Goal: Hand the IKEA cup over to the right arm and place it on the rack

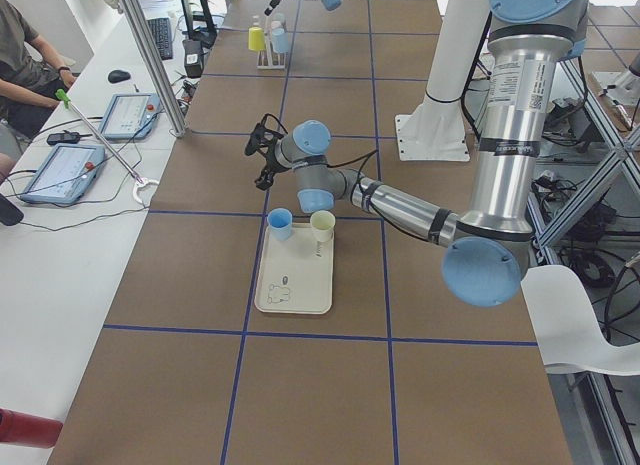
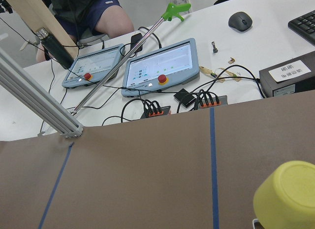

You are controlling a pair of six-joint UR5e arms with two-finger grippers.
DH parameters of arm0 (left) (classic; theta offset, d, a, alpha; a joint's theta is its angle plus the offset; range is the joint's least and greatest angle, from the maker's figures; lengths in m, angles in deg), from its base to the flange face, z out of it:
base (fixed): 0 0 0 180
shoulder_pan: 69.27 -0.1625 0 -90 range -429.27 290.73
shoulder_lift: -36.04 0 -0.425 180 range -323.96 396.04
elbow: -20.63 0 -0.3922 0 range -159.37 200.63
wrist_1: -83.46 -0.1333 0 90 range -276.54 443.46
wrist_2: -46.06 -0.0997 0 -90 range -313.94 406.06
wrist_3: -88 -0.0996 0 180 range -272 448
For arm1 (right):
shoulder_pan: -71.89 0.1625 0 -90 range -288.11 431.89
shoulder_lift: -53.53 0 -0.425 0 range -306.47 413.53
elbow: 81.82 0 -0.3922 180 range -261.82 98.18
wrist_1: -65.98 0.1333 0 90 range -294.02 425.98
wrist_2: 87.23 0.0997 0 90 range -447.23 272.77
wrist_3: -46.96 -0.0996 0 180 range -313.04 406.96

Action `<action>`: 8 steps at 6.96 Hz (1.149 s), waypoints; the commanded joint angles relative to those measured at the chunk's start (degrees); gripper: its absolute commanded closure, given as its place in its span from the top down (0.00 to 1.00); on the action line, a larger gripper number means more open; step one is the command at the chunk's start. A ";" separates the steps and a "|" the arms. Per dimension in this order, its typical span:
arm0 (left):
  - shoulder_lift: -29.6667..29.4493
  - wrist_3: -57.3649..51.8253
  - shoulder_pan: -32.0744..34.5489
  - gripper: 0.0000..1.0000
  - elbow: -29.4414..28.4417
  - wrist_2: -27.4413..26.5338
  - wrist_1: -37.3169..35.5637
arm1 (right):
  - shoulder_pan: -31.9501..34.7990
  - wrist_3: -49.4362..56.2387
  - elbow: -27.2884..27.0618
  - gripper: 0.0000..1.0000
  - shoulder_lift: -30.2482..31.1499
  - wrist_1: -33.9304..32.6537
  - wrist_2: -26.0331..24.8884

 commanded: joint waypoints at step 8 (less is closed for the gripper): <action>9.68 -3.15 -9.84 0.99 0.35 3.26 -9.60 | -0.21 -1.54 -0.86 0.99 0.40 0.51 2.24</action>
